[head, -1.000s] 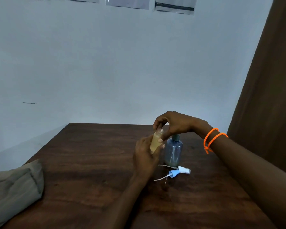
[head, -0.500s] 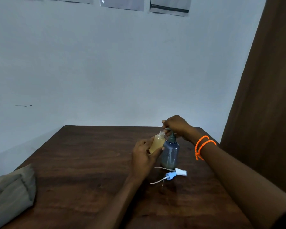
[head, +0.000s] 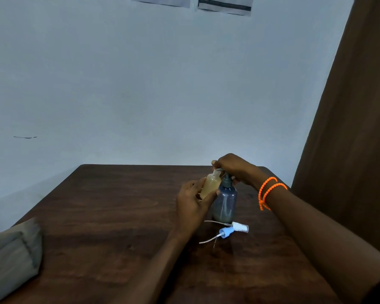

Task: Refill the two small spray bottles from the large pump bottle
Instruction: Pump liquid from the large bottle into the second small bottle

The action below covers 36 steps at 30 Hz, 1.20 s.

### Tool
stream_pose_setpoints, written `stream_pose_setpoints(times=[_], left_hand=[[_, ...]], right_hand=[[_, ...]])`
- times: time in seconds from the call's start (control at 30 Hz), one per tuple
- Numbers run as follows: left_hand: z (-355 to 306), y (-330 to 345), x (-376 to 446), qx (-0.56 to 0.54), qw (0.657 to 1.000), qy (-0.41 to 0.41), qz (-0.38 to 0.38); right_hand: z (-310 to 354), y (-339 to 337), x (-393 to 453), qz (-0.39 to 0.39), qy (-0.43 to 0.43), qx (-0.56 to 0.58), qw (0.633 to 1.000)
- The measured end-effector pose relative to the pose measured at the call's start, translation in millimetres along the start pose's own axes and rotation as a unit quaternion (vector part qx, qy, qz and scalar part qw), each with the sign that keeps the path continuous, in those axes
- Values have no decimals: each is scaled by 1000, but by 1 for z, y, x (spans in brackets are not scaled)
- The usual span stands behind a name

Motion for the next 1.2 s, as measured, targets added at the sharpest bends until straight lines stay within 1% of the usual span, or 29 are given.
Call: stream_pose_setpoints(times=[0.2,0.4,0.6,0.73,0.9,1.07,1.2], left_hand=[[0,1,0,-5,1000,1,1],[-1,1,-1,25,1000,14,5],[0,2,-2,10,1000,3,2],[-3,1,-1,19,1000,12,6],[-3,0,-4,9,1000,7,5],[-3,1,-1,17,1000,9,7],[-1,1,-2,19,1000,3,-1]], right_hand=[[-2,5,5,7,3,6,1000],[-17,6,4,-1,17,20,1000],[-10,1,0,14,19,-3,1000],[-15,5,2,2,24,7,1000],[-11,3,-2,19,25,0,1000],[-12,5,0,6,28,7,1000],[-9,5,-3,18,35,6,999]])
Point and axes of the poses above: each hand's wrist, its own x-axis towards the middle knuckle, its own y-axis out of the palm, z = x × y, the point moved 4 cm from there along x, towards the middle knuckle, and after that the axes turned 4 degrees about -y, right-handed, at the moved point
